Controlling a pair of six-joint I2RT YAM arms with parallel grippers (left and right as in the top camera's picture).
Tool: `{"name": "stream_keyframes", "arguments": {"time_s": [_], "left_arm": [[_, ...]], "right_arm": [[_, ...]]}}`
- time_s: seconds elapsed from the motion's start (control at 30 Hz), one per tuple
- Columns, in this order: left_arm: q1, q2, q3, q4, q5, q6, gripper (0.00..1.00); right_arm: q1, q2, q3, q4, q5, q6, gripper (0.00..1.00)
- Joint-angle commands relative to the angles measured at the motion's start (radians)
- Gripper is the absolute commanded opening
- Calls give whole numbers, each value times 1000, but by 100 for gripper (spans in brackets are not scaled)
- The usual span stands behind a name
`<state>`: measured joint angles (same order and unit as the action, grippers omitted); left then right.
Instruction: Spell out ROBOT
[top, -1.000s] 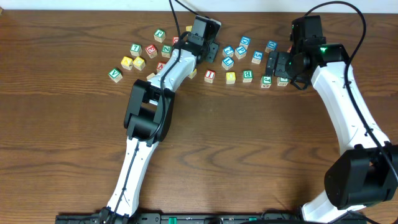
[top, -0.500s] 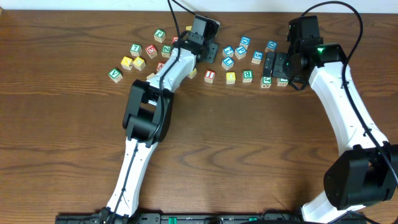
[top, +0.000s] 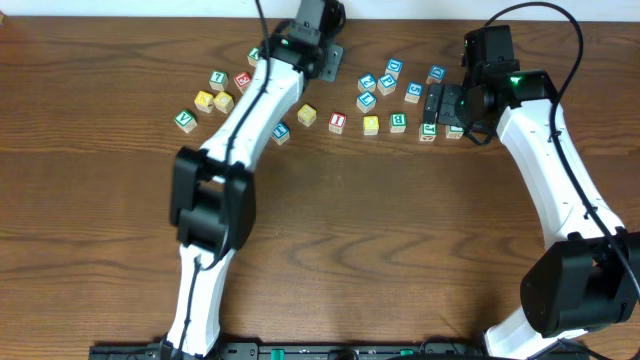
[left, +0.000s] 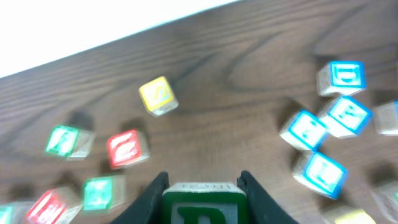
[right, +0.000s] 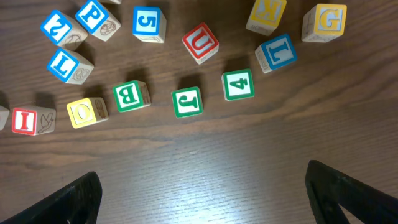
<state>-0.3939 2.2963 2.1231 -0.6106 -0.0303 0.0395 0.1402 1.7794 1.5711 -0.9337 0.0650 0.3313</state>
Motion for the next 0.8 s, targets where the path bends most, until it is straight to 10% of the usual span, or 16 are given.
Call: {"name": "stream_keyframes", "arguments": {"time_s": [0.0, 0.77], "left_arm": [[2, -152, 23, -93, -15, -47, 27], [2, -463, -17, -801, 41, -169, 27]], "right_arm": [[5, 1, 18, -2, 11, 5, 99], [6, 1, 18, -2, 11, 5, 99]]}}
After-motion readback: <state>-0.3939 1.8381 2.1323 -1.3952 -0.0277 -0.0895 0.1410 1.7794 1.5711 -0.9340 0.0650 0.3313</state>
